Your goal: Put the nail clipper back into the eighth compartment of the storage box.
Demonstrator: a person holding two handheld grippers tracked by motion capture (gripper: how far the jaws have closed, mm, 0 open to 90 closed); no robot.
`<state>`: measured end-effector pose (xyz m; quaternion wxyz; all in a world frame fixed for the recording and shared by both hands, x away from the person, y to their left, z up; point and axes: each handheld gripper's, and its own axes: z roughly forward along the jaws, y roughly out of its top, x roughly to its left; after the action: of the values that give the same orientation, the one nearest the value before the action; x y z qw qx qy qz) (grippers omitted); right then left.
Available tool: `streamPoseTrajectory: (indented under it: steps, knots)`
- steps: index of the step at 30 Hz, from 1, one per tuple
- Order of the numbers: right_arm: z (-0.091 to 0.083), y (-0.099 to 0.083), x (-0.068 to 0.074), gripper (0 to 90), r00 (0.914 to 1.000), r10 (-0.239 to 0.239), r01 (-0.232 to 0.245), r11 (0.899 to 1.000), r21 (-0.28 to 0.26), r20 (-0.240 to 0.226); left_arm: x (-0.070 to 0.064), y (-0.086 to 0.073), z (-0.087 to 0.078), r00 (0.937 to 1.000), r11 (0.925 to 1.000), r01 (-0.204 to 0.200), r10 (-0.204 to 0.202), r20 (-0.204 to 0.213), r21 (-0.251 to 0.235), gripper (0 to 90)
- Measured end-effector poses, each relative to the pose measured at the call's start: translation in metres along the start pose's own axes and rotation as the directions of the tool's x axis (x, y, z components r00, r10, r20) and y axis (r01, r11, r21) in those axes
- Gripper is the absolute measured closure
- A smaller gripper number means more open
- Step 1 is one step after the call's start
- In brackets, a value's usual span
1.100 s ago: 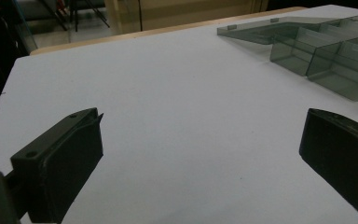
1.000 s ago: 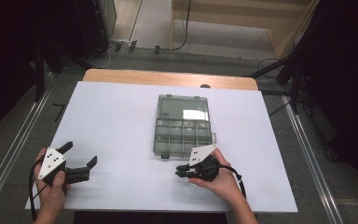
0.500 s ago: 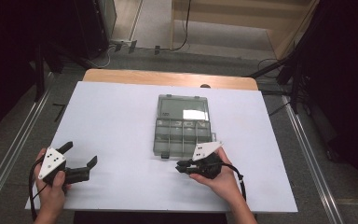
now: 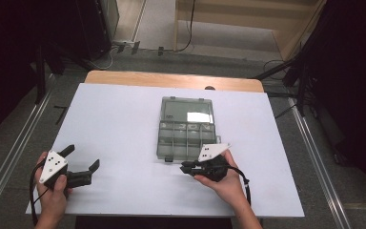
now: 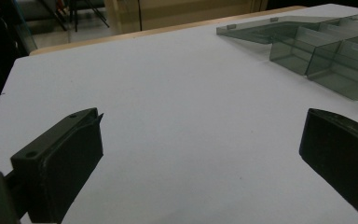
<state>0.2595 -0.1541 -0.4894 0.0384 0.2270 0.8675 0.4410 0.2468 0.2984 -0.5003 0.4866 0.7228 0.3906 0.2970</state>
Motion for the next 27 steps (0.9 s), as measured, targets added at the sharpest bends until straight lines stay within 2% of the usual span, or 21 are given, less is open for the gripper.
streamPoseTrajectory:
  steps: [11, 27]
  knots:
    - [-0.006, 0.003, -0.001, 80.9, 0.9984, 0.045, -0.043, 0.998, -0.052, 0.034, 0.0, 0.0, 0.0, 1.0, 1.0, -0.001, 0.001, 0.0, 0.001, 0.0]
    - [-0.015, 0.004, -0.002, 80.9, 0.9904, 0.113, -0.104, 0.988, -0.116, 0.079, 0.0, 0.0, 0.0, 1.0, 1.0, -0.004, 0.004, 0.0, 0.003, 0.0]
